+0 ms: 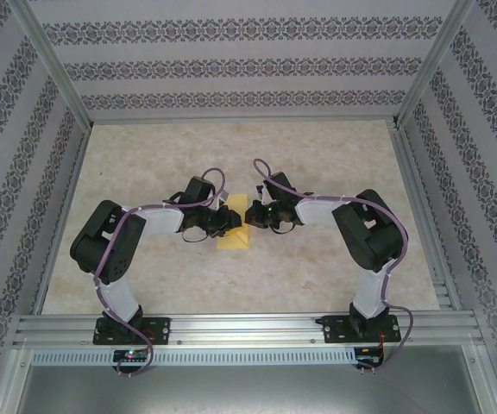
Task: Fold a paper plane with a square sheet of paper (pick it up from the middle)
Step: Fold the triangle a second time at the center of the table.
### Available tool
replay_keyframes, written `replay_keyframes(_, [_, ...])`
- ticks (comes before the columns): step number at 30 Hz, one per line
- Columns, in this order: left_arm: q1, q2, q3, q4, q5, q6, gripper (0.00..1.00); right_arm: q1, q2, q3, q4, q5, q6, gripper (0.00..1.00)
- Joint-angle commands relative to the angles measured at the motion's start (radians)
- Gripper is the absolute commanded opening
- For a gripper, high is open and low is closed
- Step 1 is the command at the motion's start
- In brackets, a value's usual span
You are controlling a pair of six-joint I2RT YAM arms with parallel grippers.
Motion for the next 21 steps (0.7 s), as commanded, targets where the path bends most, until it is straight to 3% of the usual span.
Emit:
replay_keyframes(1, [0.006, 0.021, 0.029, 0.012, 0.025, 0.032, 0.23, -0.006, 0.026, 0.037, -0.004, 0.023, -0.023, 0.05])
replay_keyframes(21, [-0.003, 0.062, 0.056, -0.041, 0.014, 0.053, 0.22, -0.007, 0.045, 0.044, -0.018, 0.034, -0.031, 0.06])
